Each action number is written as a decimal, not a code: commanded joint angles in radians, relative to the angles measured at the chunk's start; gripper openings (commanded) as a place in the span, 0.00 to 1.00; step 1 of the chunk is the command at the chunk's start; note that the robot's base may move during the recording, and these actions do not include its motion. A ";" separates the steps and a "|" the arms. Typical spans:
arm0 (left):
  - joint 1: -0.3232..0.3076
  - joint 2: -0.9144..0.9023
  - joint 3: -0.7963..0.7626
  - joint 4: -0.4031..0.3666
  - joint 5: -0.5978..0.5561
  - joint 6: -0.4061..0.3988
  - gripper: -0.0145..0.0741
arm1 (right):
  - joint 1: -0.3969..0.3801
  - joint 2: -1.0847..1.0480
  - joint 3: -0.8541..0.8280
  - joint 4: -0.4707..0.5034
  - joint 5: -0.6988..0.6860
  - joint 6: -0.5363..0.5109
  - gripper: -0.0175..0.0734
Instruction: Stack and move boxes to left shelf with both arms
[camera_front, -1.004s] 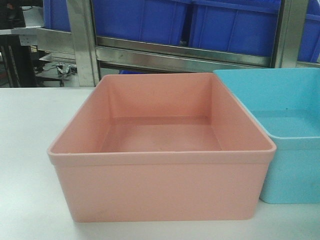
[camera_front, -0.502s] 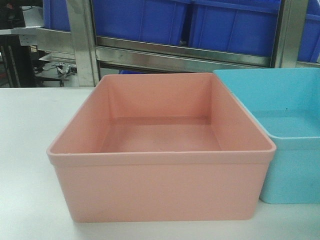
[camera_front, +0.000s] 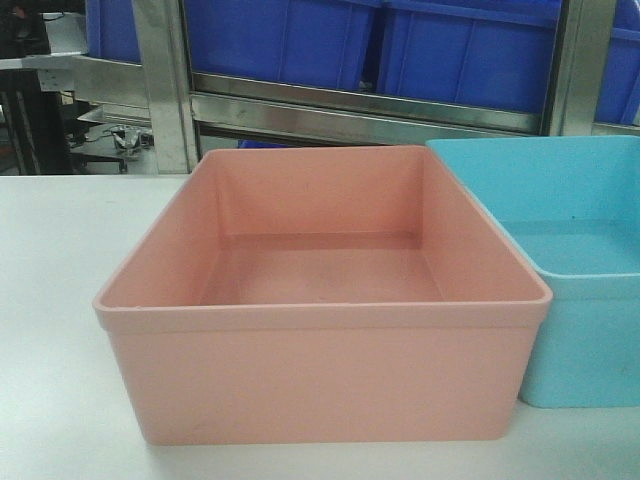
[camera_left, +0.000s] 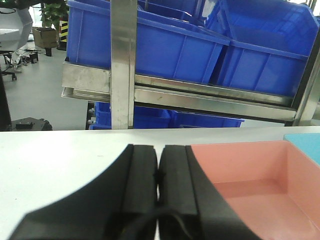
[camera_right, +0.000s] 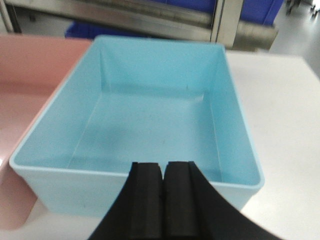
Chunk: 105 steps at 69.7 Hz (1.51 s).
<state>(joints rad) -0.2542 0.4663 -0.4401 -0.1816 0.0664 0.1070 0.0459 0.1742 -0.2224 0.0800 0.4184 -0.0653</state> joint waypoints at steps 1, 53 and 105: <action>0.002 0.003 -0.027 -0.002 -0.086 0.003 0.15 | 0.003 0.110 -0.095 0.000 -0.025 -0.005 0.25; 0.002 0.003 -0.027 -0.002 -0.086 0.003 0.15 | 0.003 0.536 -0.362 0.182 0.179 -0.006 0.25; 0.002 0.003 -0.027 -0.002 -0.086 0.003 0.15 | -0.232 1.154 -0.895 0.132 0.332 -0.168 0.70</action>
<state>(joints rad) -0.2542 0.4663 -0.4401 -0.1816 0.0664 0.1070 -0.1550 1.2897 -1.0286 0.2158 0.7732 -0.1841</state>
